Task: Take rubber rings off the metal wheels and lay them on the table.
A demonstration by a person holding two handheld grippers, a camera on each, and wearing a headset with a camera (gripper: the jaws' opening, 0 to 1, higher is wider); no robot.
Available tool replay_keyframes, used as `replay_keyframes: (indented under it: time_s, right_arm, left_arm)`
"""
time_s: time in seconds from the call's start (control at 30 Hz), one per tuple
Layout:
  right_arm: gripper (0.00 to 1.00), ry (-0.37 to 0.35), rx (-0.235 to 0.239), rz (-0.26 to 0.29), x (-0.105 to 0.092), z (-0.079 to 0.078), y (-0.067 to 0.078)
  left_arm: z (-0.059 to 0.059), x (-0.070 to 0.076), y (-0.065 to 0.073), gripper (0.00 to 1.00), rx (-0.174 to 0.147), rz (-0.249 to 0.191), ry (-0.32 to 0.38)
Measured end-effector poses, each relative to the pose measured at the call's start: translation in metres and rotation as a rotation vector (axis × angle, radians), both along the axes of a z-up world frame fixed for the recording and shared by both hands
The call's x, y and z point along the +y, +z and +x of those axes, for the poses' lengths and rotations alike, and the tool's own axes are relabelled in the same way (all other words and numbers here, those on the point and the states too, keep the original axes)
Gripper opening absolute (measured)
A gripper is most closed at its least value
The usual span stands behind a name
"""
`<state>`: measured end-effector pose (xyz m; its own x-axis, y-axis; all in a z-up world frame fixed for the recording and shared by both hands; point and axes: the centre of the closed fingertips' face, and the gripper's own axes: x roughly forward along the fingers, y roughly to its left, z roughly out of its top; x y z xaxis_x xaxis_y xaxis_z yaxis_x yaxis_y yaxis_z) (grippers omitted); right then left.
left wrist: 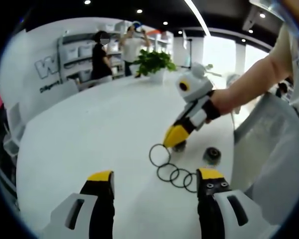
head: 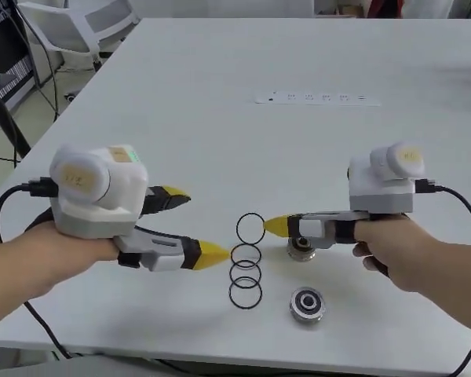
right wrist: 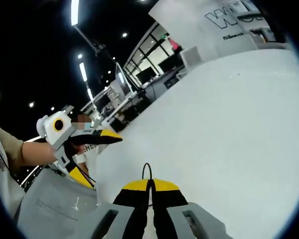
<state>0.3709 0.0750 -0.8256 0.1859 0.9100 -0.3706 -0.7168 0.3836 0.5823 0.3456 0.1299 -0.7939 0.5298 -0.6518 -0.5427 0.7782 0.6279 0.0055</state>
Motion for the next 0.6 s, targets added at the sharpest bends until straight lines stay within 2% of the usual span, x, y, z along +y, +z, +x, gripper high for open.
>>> replay_keyframes:
  time_s: [0.6]
  right_arm:
    - [0.0, 0.022, 0.02, -0.079, 0.006, -0.002, -0.017]
  left_arm:
    - [-0.001, 0.009, 0.0, 0.68, 0.001, -0.001, 0.018]
